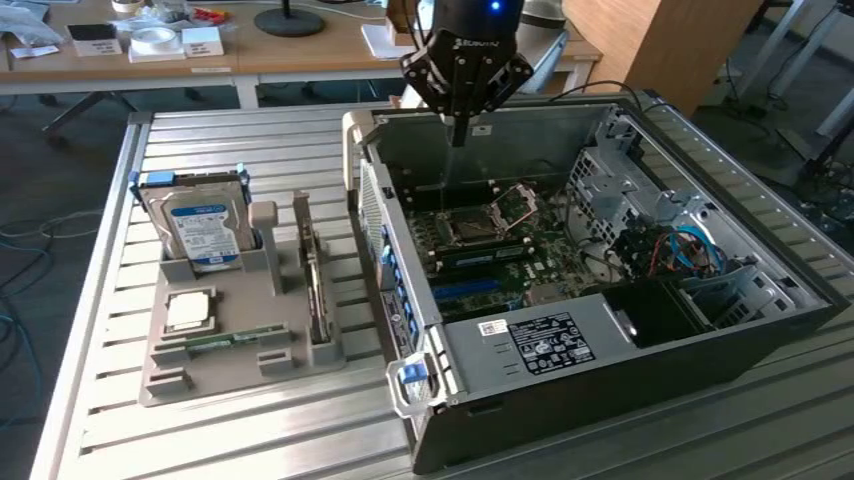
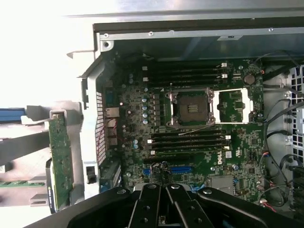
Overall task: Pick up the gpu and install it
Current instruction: 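Reach for the gpu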
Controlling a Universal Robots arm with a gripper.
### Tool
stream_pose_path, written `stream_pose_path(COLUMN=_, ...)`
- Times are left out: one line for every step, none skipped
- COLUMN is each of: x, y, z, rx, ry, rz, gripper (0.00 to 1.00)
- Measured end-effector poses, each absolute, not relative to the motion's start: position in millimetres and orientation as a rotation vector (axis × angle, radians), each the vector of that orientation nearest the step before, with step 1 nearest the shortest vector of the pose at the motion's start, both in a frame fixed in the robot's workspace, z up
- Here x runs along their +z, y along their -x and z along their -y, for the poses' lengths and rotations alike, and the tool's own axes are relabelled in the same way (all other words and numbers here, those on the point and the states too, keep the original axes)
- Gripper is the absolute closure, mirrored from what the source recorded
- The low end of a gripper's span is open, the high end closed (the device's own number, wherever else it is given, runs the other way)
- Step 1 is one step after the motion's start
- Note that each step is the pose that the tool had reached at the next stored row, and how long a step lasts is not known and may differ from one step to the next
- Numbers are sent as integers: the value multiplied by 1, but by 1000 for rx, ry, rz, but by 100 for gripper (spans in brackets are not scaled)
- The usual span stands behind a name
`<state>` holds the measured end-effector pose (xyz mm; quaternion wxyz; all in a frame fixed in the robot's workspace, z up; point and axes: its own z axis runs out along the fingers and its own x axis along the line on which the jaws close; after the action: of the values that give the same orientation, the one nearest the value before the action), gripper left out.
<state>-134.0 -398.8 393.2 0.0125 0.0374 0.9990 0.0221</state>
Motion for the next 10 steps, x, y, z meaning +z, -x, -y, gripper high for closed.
stream_pose_path(x=393, y=136, z=399, rx=69, ry=-117, rz=-3114, gripper=89)
stream_pose_path(x=393, y=137, z=399, rx=69, ry=-117, rz=-3114, gripper=89)
stream_pose_path(x=393, y=139, z=399, rx=69, ry=-117, rz=-3114, gripper=89)
stream_pose_path(x=393, y=141, z=399, rx=69, ry=-117, rz=-3114, gripper=89)
stream_pose_path(x=393, y=142, z=399, rx=69, ry=-117, rz=-3114, gripper=89)
stream_pose_path(x=393, y=143, z=399, rx=69, ry=-117, rz=-3114, gripper=89)
stream_pose_path(x=393, y=144, z=399, rx=69, ry=-117, rz=-3114, gripper=89)
stream_pose_path(x=393, y=145, z=399, rx=69, ry=-117, rz=-3114, gripper=89)
stream_pose_path(x=393, y=146, z=399, rx=69, ry=-117, rz=-3114, gripper=89)
stream_pose_path(x=393, y=147, z=399, rx=69, ry=-117, rz=-3114, gripper=89)
